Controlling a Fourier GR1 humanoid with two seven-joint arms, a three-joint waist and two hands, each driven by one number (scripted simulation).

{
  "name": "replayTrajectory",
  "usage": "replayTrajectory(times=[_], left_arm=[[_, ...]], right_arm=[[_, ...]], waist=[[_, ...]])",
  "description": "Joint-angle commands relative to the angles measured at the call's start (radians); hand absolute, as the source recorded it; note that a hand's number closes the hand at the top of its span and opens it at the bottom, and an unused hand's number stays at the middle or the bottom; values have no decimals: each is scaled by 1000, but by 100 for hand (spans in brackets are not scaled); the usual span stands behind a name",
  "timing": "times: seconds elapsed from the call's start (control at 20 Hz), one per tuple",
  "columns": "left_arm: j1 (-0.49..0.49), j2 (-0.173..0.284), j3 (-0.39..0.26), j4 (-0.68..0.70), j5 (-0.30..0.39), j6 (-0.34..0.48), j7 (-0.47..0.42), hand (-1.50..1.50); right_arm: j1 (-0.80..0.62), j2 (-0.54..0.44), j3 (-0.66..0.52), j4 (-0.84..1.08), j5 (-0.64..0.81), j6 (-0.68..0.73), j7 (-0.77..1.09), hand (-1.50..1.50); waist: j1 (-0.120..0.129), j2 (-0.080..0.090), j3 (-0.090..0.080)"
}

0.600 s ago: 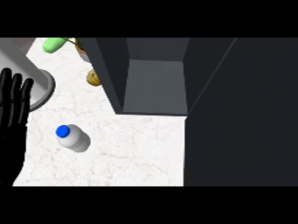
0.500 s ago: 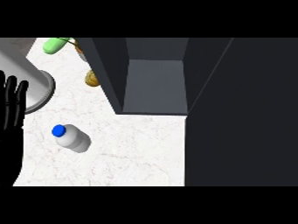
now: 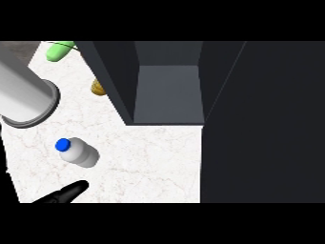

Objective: Pick up the bottled water, place it into the cabinet and close the cabinet

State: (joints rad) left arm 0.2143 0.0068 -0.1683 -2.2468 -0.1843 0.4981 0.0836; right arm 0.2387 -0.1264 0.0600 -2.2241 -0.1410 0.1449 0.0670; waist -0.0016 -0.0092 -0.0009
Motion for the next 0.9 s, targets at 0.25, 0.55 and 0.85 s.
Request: replayTrajectory(times=[0.25,0.55,0.85], left_arm=[[138,-7,-392,-150,-308,308,145,-150],[250,-7,-572,-126,-409,409,95,-150],[190,-7,-593,-78,-463,466,146,-150]], right_arm=[[210,-37,-30,-272,-156,65,114,-150],[407,6,17,-323,-98,130,-1,-150],[382,-19,-27,-346,-158,144,32,-150]], waist=[[-4,5,2],[-10,1,2],[-6,8,2]])
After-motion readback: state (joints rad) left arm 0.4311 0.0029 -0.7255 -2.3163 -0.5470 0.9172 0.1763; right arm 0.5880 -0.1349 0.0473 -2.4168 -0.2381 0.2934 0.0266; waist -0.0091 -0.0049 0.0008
